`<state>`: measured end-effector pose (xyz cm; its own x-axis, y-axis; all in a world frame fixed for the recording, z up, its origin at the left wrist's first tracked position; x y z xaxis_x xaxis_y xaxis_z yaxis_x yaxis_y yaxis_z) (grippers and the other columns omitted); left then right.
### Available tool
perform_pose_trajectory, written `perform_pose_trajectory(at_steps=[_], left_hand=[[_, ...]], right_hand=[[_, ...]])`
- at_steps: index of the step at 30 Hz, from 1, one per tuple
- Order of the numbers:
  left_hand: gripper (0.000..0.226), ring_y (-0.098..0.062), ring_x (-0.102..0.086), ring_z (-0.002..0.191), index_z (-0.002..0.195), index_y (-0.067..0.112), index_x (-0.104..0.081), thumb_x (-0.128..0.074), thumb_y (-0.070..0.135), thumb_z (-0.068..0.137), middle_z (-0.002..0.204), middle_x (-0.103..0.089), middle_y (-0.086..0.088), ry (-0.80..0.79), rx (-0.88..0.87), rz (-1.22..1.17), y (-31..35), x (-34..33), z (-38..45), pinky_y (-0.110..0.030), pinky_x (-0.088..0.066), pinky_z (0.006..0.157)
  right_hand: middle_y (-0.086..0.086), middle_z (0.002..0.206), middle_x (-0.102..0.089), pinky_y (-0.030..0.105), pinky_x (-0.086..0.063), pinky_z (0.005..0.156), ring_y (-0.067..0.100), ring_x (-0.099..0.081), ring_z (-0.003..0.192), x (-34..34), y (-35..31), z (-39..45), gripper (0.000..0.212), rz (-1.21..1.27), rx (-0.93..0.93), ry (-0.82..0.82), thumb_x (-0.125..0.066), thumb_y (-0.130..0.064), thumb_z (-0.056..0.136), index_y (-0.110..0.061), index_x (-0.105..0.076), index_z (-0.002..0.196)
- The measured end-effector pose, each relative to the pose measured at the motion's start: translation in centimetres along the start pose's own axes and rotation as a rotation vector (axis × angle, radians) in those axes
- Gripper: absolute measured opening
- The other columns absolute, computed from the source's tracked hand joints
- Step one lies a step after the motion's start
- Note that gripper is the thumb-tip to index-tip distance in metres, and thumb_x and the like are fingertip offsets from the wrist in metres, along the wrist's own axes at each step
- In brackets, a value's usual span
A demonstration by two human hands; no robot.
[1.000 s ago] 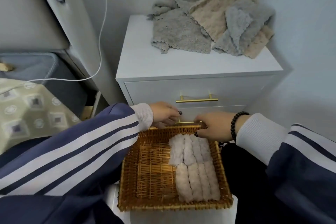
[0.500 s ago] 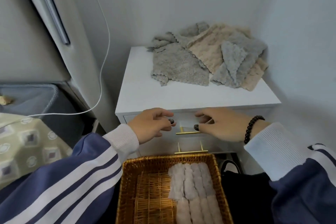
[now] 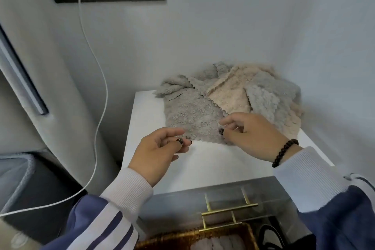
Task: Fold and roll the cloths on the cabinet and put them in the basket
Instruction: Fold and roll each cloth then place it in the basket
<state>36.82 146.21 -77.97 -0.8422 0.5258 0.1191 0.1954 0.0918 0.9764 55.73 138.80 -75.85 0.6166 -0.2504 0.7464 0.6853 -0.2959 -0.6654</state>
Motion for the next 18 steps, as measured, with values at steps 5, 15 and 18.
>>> perform_pose_trajectory(at_steps=[5,15,18], left_hand=[[0.026,-0.013,-0.07,0.079,0.099,0.015,-0.067,-0.049,-0.003,0.091,0.085,-0.075,-0.002,0.033,-0.051,-0.087,1.4,-0.7,1.3,-0.024,-0.052,0.075],[0.028,-0.012,-0.071,0.077,0.098,0.015,-0.068,-0.05,-0.006,0.09,0.083,-0.075,-0.002,-0.053,-0.046,0.066,0.6,-2.8,4.2,-0.023,-0.05,0.073],[0.029,-0.012,-0.071,0.072,0.097,0.011,-0.067,-0.048,-0.01,0.089,0.081,-0.075,-0.005,-0.072,-0.041,0.066,0.2,-2.9,5.1,-0.02,-0.046,0.063]], right_hand=[[-0.003,0.12,-0.057,0.018,-0.04,0.086,0.009,-0.055,0.101,3.6,1.8,3.1,0.031,-0.099,-0.049,0.262,-0.057,-0.022,0.091,-0.02,-0.056,0.122],[0.014,0.125,-0.051,0.044,-0.049,0.091,0.036,-0.053,0.112,7.0,10.6,4.1,0.084,-0.321,-0.626,0.245,-0.065,-0.051,0.073,-0.01,-0.029,0.137],[0.009,0.104,-0.06,0.043,-0.054,0.082,0.031,-0.06,0.095,6.7,10.9,4.3,0.077,-0.321,-0.601,0.232,-0.066,-0.053,0.069,-0.009,-0.038,0.126]])
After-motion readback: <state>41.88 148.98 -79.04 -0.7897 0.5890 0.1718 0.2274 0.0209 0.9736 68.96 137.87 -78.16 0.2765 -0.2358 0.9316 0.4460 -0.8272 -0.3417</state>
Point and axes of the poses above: each hand's wrist, its own z-axis towards the middle knuckle, its own x-axis out of the back of the hand, y = z × x, the point moved 8 cm from there along z, towards the middle knuckle
